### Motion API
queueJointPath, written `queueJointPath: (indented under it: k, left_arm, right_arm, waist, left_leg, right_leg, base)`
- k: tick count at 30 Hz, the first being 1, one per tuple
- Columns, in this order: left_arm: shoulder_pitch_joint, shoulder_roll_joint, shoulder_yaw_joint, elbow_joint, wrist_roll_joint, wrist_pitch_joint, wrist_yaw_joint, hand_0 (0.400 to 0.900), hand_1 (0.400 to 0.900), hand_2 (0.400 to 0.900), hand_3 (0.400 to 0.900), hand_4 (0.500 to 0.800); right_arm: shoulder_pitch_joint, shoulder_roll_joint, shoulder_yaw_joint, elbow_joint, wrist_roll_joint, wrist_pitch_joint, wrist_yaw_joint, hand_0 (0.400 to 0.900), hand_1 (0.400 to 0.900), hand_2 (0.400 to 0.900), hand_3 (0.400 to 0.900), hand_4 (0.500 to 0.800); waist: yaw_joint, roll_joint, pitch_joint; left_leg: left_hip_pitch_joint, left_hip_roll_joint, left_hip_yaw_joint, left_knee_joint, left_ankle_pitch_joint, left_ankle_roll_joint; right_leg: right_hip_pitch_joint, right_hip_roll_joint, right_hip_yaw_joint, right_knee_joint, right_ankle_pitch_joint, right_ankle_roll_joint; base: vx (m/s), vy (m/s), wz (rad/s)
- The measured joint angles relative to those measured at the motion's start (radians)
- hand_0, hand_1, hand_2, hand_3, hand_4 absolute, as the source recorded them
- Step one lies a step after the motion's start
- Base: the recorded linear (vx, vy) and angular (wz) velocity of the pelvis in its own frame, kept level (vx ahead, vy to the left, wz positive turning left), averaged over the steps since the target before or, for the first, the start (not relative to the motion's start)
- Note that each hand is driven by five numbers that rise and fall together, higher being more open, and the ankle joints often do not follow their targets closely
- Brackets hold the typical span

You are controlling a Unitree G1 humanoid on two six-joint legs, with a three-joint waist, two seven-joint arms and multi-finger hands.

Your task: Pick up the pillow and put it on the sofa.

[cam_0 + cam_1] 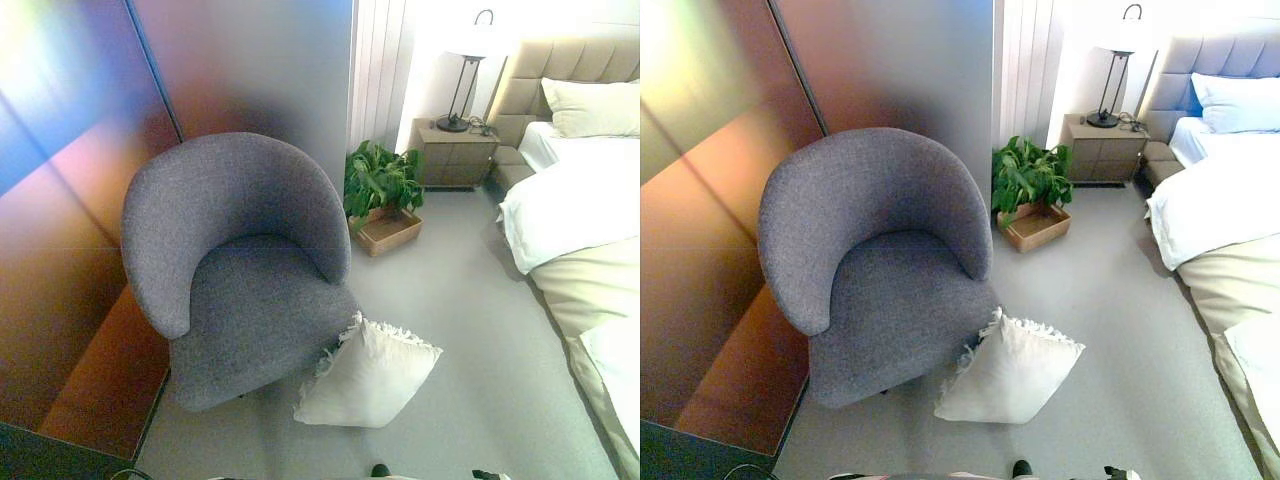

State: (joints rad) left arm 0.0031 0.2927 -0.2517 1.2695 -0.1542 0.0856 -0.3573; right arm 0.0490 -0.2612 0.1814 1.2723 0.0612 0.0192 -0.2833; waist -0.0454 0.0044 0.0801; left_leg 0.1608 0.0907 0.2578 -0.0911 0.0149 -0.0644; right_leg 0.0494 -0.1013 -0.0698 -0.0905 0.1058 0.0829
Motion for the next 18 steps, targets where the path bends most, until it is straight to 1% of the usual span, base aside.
queueJointPath:
  k: [4,7,10,14,18]
  left_arm:
    - [0.000,0.003,0.000,-0.001,0.000,0.002,-0.006,0.900,0.900,0.900,0.900,0.800]
    - [-0.001,0.011,0.000,-0.003,0.000,0.004,-0.023,0.900,0.900,0.900,0.900,0.800]
    - [0.000,0.017,0.000,-0.008,-0.001,0.004,-0.028,0.900,0.900,0.900,0.900,0.800]
    - [-0.008,0.024,0.002,-0.012,-0.001,0.003,-0.039,0.900,0.900,0.900,0.900,0.800]
    - [-0.010,0.036,0.004,-0.023,-0.002,0.003,-0.053,0.900,0.900,0.900,0.900,0.800]
  right_arm:
    - [0.000,0.000,0.000,-0.001,-0.008,0.000,0.000,0.900,0.900,0.900,0.900,0.800]
    - [0.001,0.000,0.000,-0.004,-0.038,-0.001,-0.006,0.900,0.900,0.900,0.900,0.800]
    - [0.000,-0.004,0.000,-0.011,-0.087,-0.006,-0.019,0.900,0.900,0.900,0.900,0.800]
    - [-0.002,-0.027,0.006,-0.025,-0.160,-0.011,-0.024,0.900,0.900,0.900,0.900,0.800]
    - [-0.030,-0.069,0.018,-0.044,-0.221,-0.029,-0.051,0.900,0.900,0.900,0.900,0.800]
  waist:
    - [0.000,0.000,0.001]
    - [0.000,-0.001,0.005]
    - [0.003,-0.004,0.008]
    - [0.025,-0.007,0.017]
    - [0.026,-0.008,0.026]
  left_leg:
    - [-0.003,0.000,0.000,0.000,0.000,0.000]
    - [-0.002,0.001,-0.006,0.000,0.000,0.000]
    - [-0.003,0.001,-0.010,0.000,0.001,-0.001]
    - [-0.007,0.002,-0.015,0.000,0.002,-0.002]
    - [-0.022,0.003,-0.033,0.000,0.008,-0.003]
  right_leg:
    - [-0.002,0.000,-0.001,0.000,0.000,0.000]
    - [0.001,0.000,-0.006,0.000,-0.001,0.000]
    - [0.002,0.000,-0.011,0.000,-0.002,-0.001]
    - [0.001,0.000,-0.015,0.000,-0.002,-0.001]
    - [0.003,-0.001,-0.033,0.000,-0.004,-0.002]
  base:
    - [0.01,-0.003,0.01]
    - [0.05,-0.024,0.05]
    - [0.04,-0.041,0.05]
    - [0.02,-0.063,0.13]
    - [0.04,-0.066,0.14]
